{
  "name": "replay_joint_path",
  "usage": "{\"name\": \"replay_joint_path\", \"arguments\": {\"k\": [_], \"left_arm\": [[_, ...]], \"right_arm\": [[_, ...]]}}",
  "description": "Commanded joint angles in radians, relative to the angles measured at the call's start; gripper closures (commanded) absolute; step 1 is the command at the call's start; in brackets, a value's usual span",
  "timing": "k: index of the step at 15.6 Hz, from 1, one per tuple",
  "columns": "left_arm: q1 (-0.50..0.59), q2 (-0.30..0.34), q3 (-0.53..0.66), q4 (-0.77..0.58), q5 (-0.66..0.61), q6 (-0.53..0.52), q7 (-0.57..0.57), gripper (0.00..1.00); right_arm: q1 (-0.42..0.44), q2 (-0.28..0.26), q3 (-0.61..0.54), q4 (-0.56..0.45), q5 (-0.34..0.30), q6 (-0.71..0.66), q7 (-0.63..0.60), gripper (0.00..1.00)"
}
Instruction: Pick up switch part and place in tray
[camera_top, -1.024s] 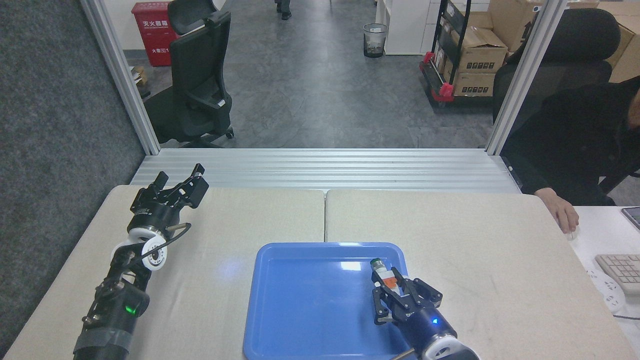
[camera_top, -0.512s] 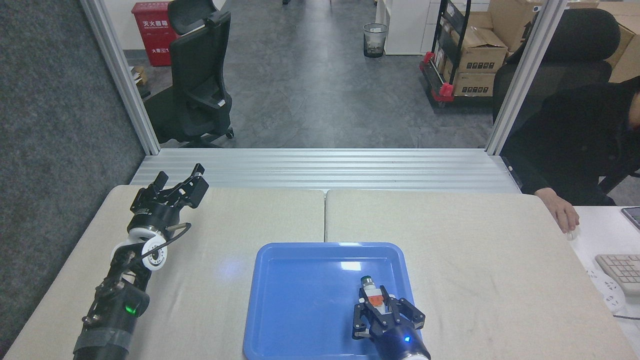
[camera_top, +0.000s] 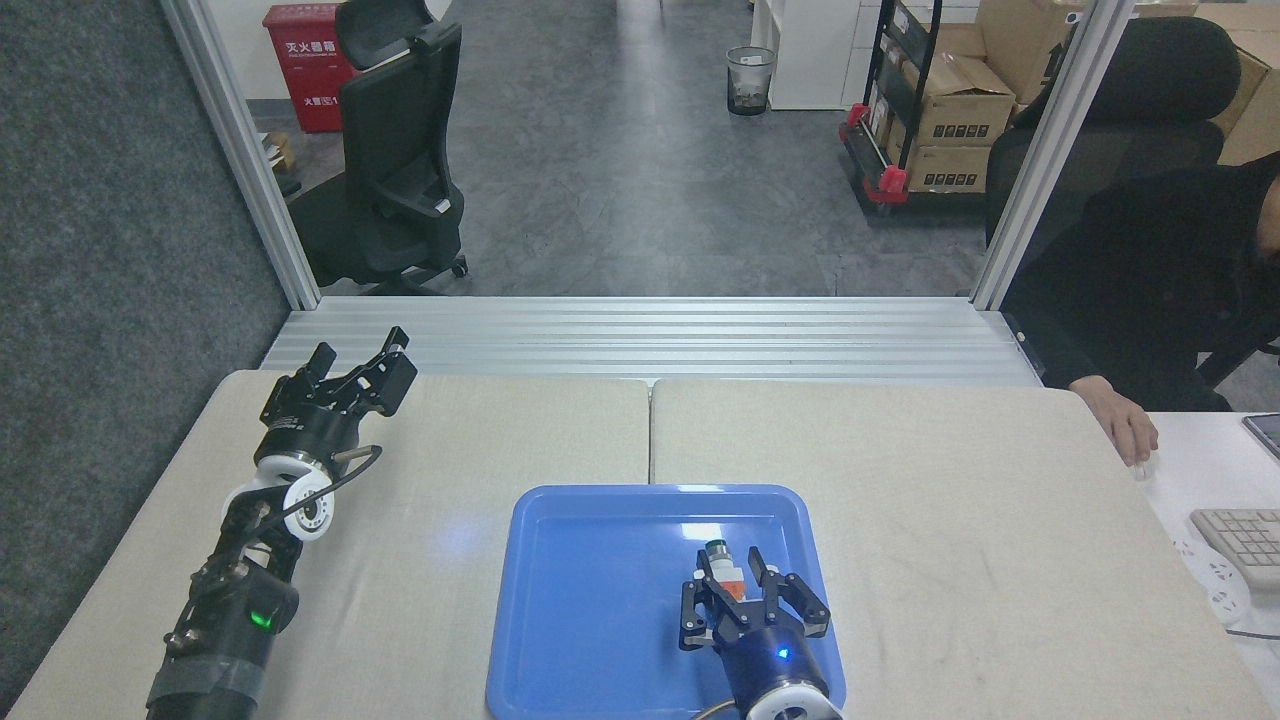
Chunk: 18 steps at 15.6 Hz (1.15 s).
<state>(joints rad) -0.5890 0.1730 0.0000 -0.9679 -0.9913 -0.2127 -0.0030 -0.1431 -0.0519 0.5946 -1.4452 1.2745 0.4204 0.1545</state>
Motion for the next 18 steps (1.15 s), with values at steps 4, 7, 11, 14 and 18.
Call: {"name": "replay_joint_path", "arguments": {"k": [4, 7, 11, 14, 18], "left_arm": [[0.000, 0.000, -0.023, 0.000, 0.000, 0.001, 0.000, 0.00], [0.000, 0.000, -0.023, 0.000, 0.000, 0.001, 0.000, 0.00], [0.000, 0.000, -0.023, 0.000, 0.000, 0.001, 0.000, 0.00], [0.000, 0.000, -0.023, 0.000, -0.001, 0.001, 0.000, 0.00], [0.000, 0.000, -0.023, 0.000, 0.000, 0.001, -0.002, 0.00]], "right_arm": [[-0.205, 0.070, -0.250, 0.034, -0.032, -0.104, -0.176, 0.00], [-0.312, -0.104, -0.405, 0.147, -0.043, -0.314, -0.204, 0.00], [-0.357, -0.311, -0.446, 0.382, -0.095, -0.402, -0.193, 0.00], [-0.352, -0.358, -0.450, 0.462, -0.098, -0.402, -0.155, 0.00], [-0.343, -0.342, -0.464, 0.451, -0.151, -0.397, -0.179, 0.00]]}}
